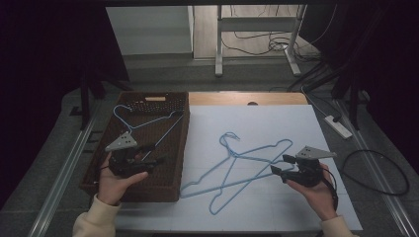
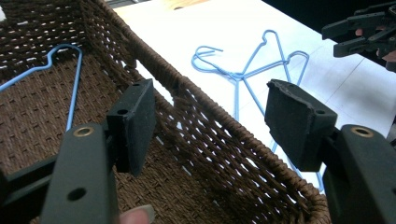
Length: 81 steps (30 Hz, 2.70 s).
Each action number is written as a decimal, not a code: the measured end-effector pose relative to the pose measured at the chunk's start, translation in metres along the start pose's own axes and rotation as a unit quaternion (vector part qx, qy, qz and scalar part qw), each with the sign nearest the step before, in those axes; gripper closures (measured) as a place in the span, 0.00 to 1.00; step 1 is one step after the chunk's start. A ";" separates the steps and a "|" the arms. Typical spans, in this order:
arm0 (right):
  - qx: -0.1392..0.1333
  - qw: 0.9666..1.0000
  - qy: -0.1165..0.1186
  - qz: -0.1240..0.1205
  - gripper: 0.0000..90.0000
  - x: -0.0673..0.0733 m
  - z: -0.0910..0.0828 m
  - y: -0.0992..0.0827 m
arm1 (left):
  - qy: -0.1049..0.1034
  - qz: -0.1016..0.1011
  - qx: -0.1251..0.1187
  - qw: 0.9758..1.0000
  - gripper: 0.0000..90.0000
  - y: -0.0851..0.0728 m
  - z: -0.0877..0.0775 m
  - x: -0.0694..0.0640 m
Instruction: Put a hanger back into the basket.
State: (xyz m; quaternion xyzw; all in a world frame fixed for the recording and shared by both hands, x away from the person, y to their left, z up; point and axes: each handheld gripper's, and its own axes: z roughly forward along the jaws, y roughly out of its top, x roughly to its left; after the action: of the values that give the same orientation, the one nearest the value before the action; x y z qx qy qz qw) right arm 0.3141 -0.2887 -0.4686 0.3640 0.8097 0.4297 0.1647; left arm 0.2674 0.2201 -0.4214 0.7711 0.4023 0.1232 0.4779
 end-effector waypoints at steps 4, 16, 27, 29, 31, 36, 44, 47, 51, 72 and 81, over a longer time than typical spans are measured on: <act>0.001 1.000 -0.001 -0.001 0.37 0.000 0.001 0.000 | -0.001 -0.001 0.003 1.000 0.38 -0.001 0.003 -0.002; 0.008 1.000 0.001 0.002 0.37 0.000 0.007 0.002 | -0.014 -0.004 0.014 1.000 0.37 -0.006 0.011 -0.005; 0.017 1.000 -0.006 0.005 0.38 0.005 0.014 0.009 | -0.038 0.003 0.025 0.999 0.37 -0.008 0.021 -0.010; 0.021 1.000 -0.006 0.003 0.38 0.007 0.016 0.010 | -0.041 0.005 0.028 0.999 0.37 -0.009 0.024 -0.012; 0.026 1.000 -0.007 -0.004 0.38 0.009 0.018 0.012 | -0.040 0.008 0.030 0.999 0.37 -0.009 0.024 -0.013; 0.031 1.000 -0.002 -0.005 0.37 0.008 0.022 0.014 | -0.032 0.005 0.028 0.999 0.37 -0.012 0.024 -0.013; 0.035 0.999 0.007 -0.007 0.37 0.008 0.028 0.020 | -0.028 0.006 0.026 0.999 0.37 -0.012 0.025 -0.014; 0.040 0.999 0.009 -0.003 0.37 0.009 0.033 0.024 | -0.028 0.008 0.025 0.999 0.37 -0.012 0.025 -0.015; 0.050 0.999 0.016 -0.004 0.37 0.013 0.050 0.042 | -0.030 0.011 0.022 0.999 0.37 -0.010 0.024 -0.017; 0.126 0.992 0.031 -0.005 0.42 0.025 0.152 0.081 | -0.027 0.008 0.027 0.999 0.37 -0.014 0.025 -0.015; 0.135 0.990 0.026 0.006 0.46 0.022 0.178 0.087 | -0.026 0.007 0.030 0.999 0.36 -0.014 0.026 -0.015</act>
State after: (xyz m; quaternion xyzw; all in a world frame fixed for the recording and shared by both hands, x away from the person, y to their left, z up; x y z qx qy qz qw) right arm 0.4411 -0.1386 -0.4988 0.3768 0.8622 0.3266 0.0898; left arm 0.2656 0.1961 -0.4433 0.7908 0.3877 0.0942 0.4642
